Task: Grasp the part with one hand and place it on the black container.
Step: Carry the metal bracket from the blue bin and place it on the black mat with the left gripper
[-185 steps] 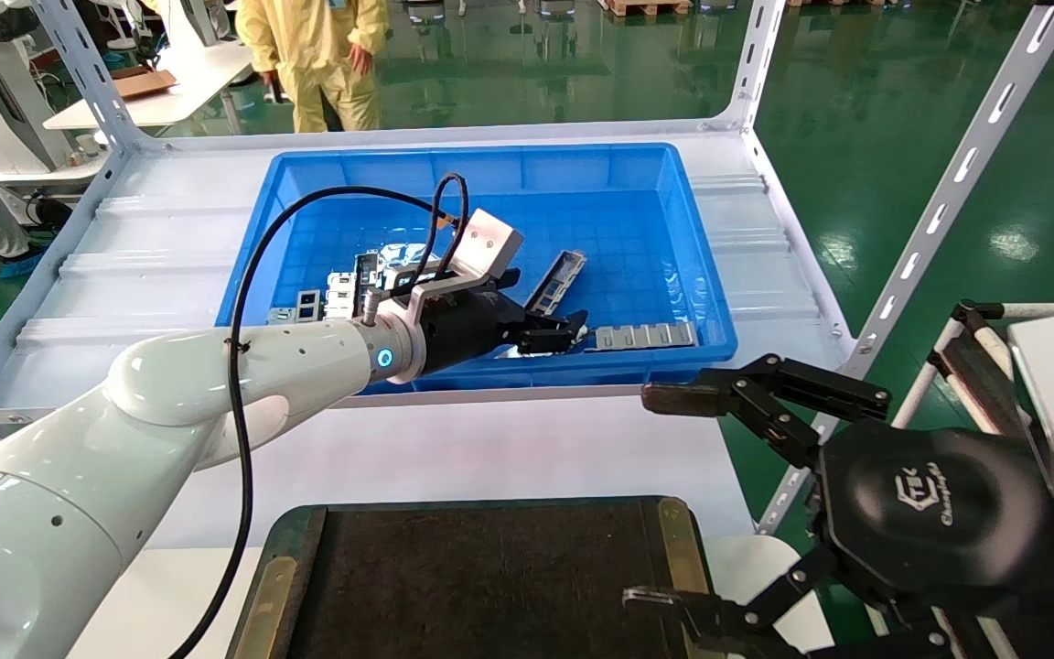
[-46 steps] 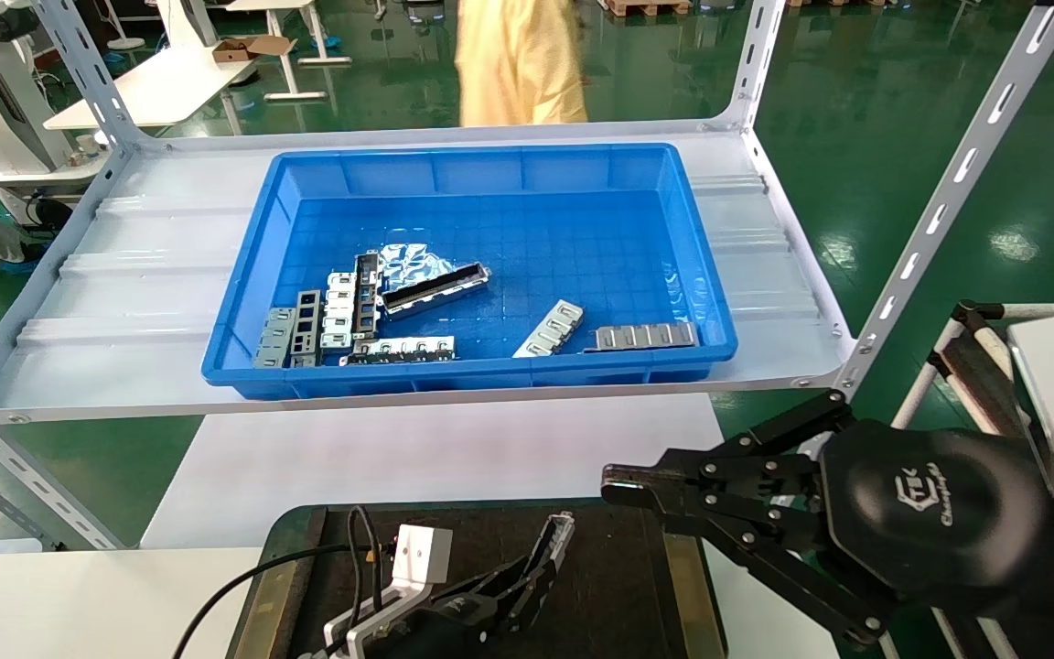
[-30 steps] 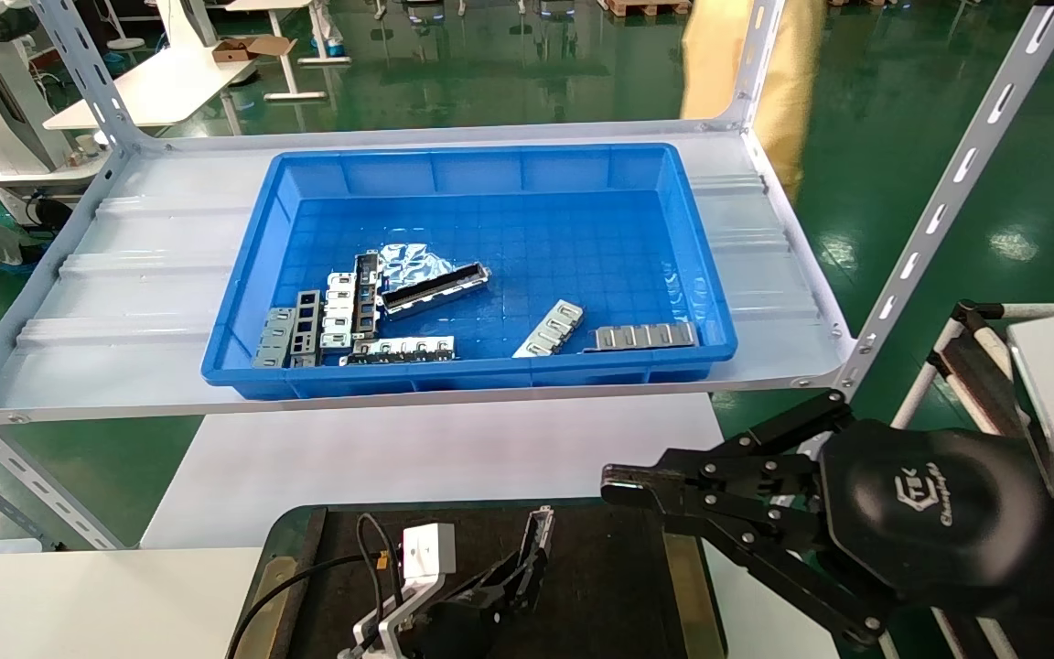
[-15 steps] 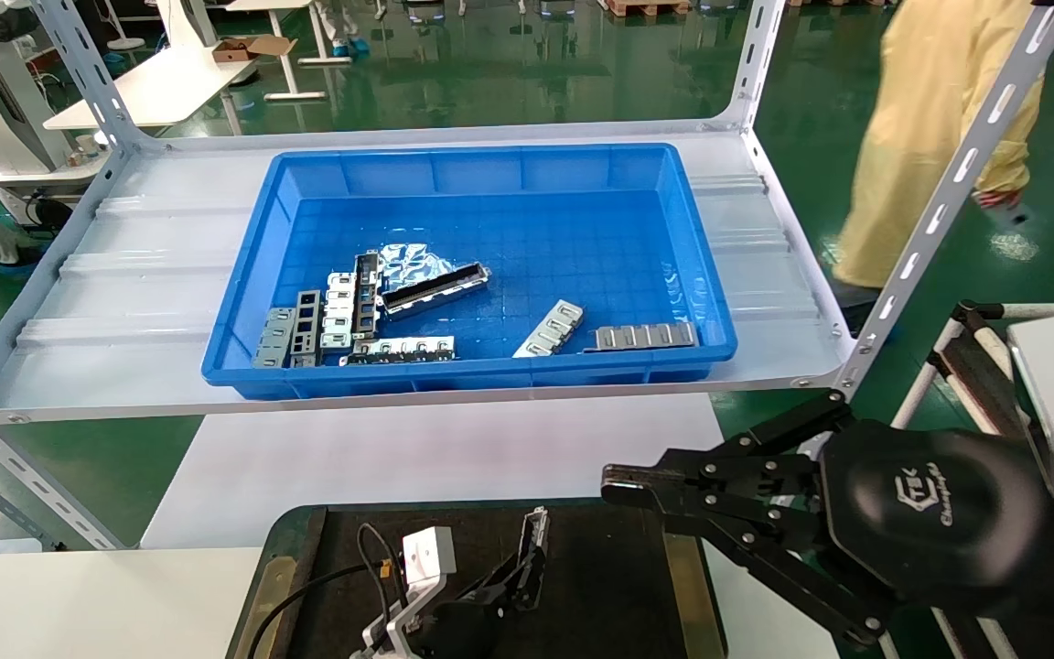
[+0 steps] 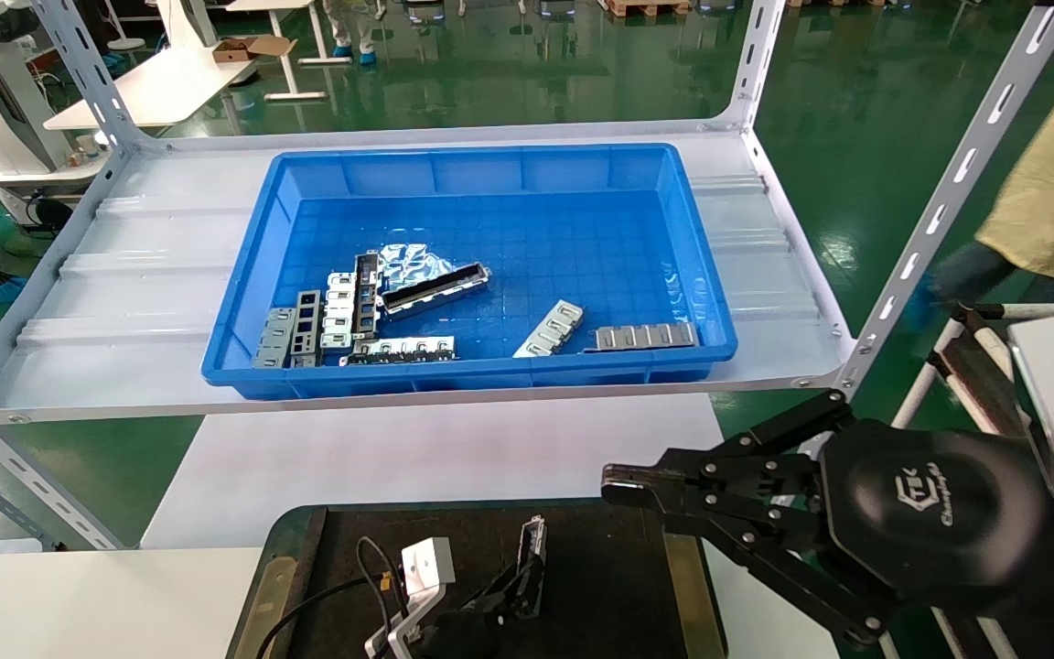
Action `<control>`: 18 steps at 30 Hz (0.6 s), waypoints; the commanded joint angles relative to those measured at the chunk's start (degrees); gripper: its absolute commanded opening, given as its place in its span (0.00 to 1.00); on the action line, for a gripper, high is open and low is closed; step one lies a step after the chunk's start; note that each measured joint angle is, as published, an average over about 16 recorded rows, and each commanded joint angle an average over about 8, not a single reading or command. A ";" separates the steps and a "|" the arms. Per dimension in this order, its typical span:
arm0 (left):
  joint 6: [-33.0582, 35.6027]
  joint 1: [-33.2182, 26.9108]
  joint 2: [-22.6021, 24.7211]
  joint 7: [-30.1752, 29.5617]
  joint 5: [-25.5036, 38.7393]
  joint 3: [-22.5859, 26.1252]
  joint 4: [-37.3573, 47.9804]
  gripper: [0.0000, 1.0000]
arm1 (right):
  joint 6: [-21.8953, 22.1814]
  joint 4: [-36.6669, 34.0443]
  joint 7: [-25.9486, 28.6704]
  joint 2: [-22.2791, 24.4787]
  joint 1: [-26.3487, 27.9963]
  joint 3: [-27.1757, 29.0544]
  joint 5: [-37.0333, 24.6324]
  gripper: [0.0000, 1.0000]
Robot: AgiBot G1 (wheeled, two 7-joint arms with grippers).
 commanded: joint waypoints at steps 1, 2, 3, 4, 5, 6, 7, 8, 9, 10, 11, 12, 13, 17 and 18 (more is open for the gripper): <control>0.29 0.23 0.29 -0.01 0.29 -0.40 0.45 0.63 | 0.00 0.00 0.00 0.00 0.00 -0.01 0.00 0.50; 0.35 0.31 0.38 -0.01 0.37 -0.52 0.61 0.75 | 0.00 0.00 0.00 0.00 0.00 -0.01 0.01 0.62; 0.40 0.39 0.47 -0.01 0.45 -0.62 0.76 0.87 | 0.01 0.00 -0.01 0.01 0.00 -0.01 0.01 0.75; 0.43 0.46 0.55 -0.02 0.52 -0.71 0.90 0.96 | 0.01 0.00 -0.01 0.01 0.00 -0.02 0.01 0.85; 0.47 0.52 0.61 -0.02 0.57 -0.79 1.00 1.00 | 0.01 0.00 -0.01 0.01 0.00 -0.02 0.01 0.93; 0.50 0.57 0.67 -0.03 0.63 -0.86 1.09 1.00 | 0.01 0.00 -0.01 0.01 0.00 -0.02 0.01 0.98; 0.54 0.62 0.71 -0.03 0.67 -0.91 1.17 1.00 | 0.01 0.00 -0.01 0.01 0.01 -0.02 0.02 1.00; 0.59 0.65 0.75 -0.03 0.71 -0.95 1.23 1.00 | 0.01 0.00 -0.01 0.01 0.01 -0.03 0.02 1.00; 0.65 0.67 0.77 -0.03 0.76 -0.97 1.28 1.00 | 0.01 0.00 -0.02 0.01 0.01 -0.03 0.02 1.00; 0.71 0.68 0.78 -0.02 0.80 -0.99 1.33 1.00 | 0.01 0.00 -0.02 0.01 0.01 -0.03 0.02 1.00; 0.78 0.67 0.79 0.00 0.85 -1.00 1.37 1.00 | 0.02 0.00 -0.02 0.02 0.01 -0.04 0.03 1.00; 0.85 0.63 0.79 0.01 0.89 -1.01 1.41 1.00 | 0.02 0.00 -0.02 0.02 0.01 -0.04 0.03 1.00; 0.92 0.59 0.79 0.03 0.93 -1.02 1.44 1.00 | 0.02 0.00 -0.02 0.02 0.01 -0.04 0.03 1.00; 1.46 0.29 0.60 0.10 1.09 -1.07 1.35 1.00 | 0.02 0.00 -0.03 0.02 0.01 -0.06 0.04 1.00; 1.69 0.20 0.49 0.11 1.12 -1.08 1.25 1.00 | 0.03 0.00 -0.03 0.02 0.01 -0.06 0.04 1.00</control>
